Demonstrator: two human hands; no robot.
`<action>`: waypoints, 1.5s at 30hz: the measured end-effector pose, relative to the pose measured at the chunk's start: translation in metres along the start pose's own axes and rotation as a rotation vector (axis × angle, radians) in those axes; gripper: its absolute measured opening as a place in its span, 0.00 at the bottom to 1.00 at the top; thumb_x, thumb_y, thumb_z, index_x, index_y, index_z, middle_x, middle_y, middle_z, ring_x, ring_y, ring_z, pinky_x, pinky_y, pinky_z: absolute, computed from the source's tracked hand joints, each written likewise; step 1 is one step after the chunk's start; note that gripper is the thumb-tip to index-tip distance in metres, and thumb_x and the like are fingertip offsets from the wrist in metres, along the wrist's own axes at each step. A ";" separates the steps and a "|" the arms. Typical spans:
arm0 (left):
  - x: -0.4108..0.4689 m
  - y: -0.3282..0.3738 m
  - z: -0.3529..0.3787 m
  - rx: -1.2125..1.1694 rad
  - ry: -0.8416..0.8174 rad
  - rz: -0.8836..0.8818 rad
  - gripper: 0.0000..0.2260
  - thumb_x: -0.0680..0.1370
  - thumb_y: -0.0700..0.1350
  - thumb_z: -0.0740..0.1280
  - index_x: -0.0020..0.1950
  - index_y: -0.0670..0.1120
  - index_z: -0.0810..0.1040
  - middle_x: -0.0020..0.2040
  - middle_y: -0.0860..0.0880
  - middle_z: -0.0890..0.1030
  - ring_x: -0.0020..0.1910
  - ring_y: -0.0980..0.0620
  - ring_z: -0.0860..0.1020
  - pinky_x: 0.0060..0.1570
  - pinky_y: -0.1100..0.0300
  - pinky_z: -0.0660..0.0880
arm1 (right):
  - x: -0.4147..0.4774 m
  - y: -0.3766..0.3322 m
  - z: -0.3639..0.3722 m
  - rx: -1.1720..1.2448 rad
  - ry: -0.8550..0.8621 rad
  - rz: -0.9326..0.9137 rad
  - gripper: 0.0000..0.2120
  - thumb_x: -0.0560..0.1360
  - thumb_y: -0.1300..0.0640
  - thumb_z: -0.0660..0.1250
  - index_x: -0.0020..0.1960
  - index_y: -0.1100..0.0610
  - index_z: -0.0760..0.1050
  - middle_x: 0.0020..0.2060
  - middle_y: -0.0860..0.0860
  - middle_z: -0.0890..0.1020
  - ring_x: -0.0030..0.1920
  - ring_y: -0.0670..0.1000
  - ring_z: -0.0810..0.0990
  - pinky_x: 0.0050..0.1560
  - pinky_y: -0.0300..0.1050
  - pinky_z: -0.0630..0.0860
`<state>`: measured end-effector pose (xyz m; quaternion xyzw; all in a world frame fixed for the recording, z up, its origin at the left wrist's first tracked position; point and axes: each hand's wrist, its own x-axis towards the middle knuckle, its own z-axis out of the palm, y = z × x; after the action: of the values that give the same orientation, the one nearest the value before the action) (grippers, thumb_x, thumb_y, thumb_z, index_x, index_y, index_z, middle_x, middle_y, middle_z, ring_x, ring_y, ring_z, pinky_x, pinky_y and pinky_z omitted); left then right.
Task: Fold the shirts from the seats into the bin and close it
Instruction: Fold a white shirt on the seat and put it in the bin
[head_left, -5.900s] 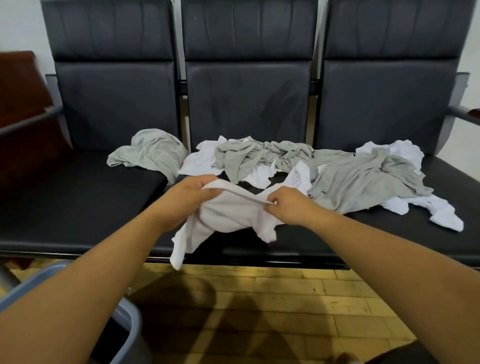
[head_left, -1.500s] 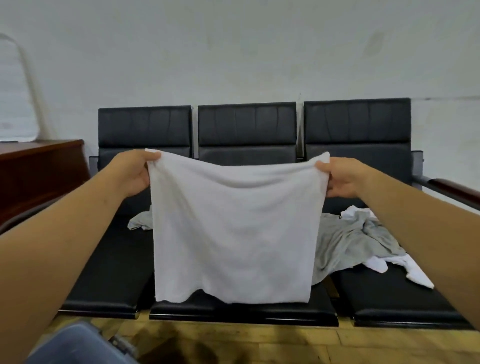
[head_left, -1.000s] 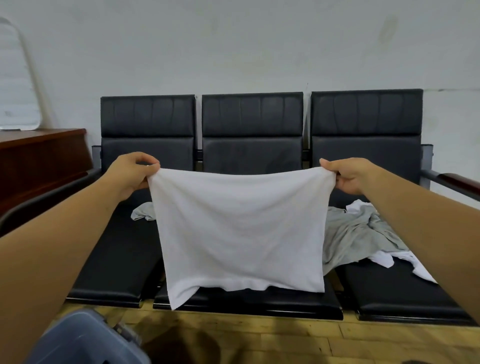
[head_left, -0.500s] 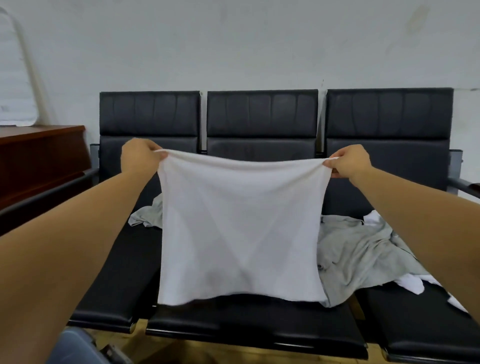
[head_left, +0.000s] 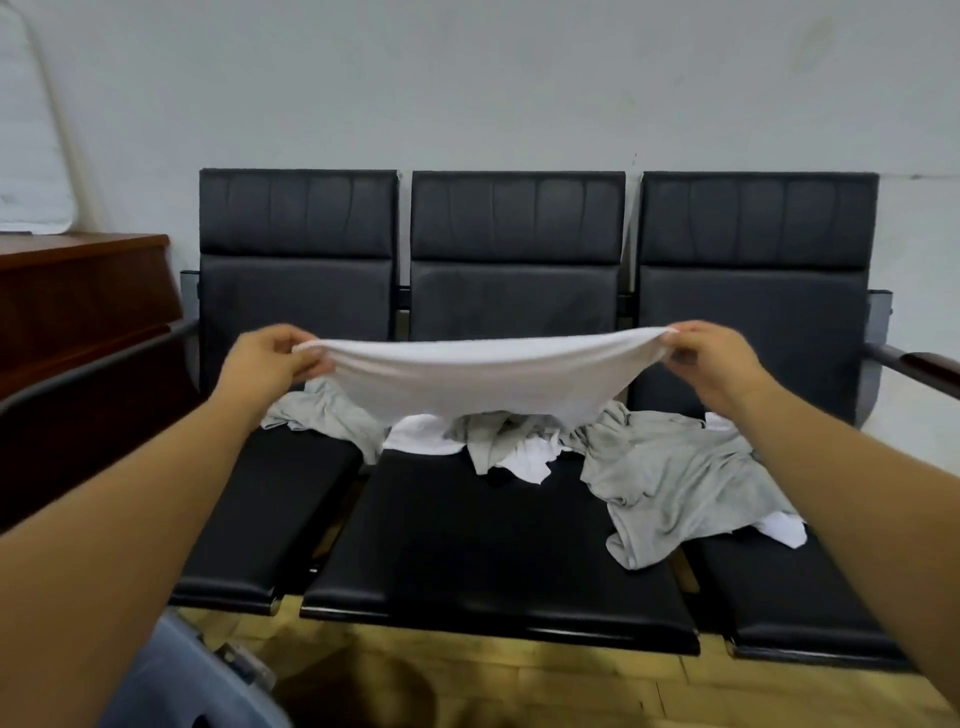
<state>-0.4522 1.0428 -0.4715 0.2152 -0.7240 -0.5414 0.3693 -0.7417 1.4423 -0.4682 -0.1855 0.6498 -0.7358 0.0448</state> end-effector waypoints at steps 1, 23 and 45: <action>-0.016 -0.016 0.001 0.012 -0.031 -0.024 0.04 0.78 0.33 0.69 0.45 0.41 0.81 0.46 0.39 0.82 0.40 0.53 0.84 0.43 0.66 0.81 | -0.014 0.016 -0.003 0.045 -0.034 0.039 0.04 0.74 0.68 0.67 0.43 0.62 0.79 0.37 0.56 0.80 0.43 0.54 0.79 0.53 0.48 0.78; -0.110 -0.123 -0.032 -0.143 -0.480 -0.451 0.05 0.77 0.43 0.68 0.47 0.43 0.74 0.44 0.43 0.76 0.40 0.47 0.77 0.34 0.55 0.79 | -0.097 0.120 -0.001 0.111 -0.343 0.608 0.04 0.74 0.66 0.62 0.43 0.60 0.74 0.39 0.57 0.80 0.40 0.56 0.81 0.38 0.49 0.81; -0.051 -0.139 0.007 0.177 -0.111 -0.418 0.04 0.82 0.41 0.66 0.49 0.44 0.79 0.48 0.43 0.81 0.46 0.47 0.80 0.45 0.52 0.79 | -0.019 0.154 0.022 -0.231 -0.103 0.518 0.05 0.76 0.65 0.70 0.51 0.60 0.78 0.44 0.57 0.82 0.43 0.53 0.83 0.41 0.49 0.80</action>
<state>-0.4381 1.0387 -0.6192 0.3619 -0.7275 -0.5516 0.1884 -0.7438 1.4038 -0.6205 -0.0546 0.7519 -0.6105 0.2427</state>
